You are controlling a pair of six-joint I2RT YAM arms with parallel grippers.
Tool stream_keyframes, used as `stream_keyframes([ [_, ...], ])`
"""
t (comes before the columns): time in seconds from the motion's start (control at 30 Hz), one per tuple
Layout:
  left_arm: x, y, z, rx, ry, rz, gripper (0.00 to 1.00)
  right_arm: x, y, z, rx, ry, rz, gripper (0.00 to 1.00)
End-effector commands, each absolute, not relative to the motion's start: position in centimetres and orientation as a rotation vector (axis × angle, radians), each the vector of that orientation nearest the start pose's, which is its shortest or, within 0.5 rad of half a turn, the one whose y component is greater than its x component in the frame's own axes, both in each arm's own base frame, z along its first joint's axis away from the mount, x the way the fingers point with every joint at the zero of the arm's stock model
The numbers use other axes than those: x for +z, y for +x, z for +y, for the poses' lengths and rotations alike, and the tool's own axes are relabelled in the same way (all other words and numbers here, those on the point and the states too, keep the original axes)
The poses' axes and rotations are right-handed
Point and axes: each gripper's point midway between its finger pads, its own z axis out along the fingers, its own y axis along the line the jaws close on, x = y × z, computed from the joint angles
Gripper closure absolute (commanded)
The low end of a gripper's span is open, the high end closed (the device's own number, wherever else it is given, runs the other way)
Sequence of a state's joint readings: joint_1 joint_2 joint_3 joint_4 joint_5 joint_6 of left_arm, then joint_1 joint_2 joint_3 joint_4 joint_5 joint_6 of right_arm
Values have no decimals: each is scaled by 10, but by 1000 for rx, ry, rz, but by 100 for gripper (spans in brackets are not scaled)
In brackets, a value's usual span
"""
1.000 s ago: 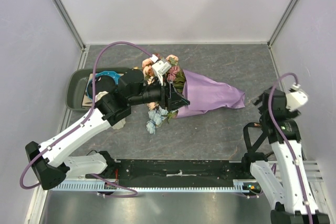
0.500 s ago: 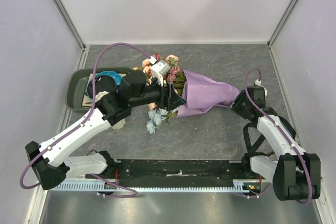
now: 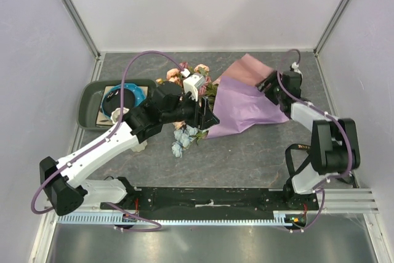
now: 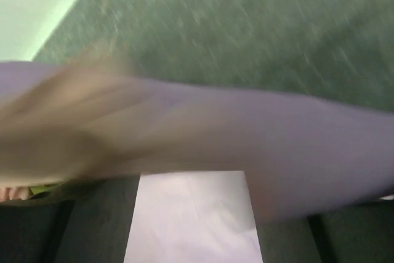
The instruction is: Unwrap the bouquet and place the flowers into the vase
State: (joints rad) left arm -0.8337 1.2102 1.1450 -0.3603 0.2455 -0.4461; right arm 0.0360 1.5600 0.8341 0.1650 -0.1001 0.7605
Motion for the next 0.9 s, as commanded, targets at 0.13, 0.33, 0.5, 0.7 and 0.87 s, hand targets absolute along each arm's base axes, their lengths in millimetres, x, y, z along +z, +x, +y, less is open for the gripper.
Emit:
stream_keyframes([
  [0.13,265,222,-339,-1070,580,2132,39,144,495,77,545,446,2127,18],
  [0.33,269,232,-336,-1045,548,2089,39,180,479,97,508,293,2114,2],
  [0.5,271,229,-336,-1074,547,2086,39,152,499,132,489,146,2350,2],
  [0.7,274,217,-328,-1113,541,2067,39,121,504,158,406,61,2552,2],
  [0.87,290,210,-319,-1117,539,2010,39,120,479,174,548,42,2609,2],
])
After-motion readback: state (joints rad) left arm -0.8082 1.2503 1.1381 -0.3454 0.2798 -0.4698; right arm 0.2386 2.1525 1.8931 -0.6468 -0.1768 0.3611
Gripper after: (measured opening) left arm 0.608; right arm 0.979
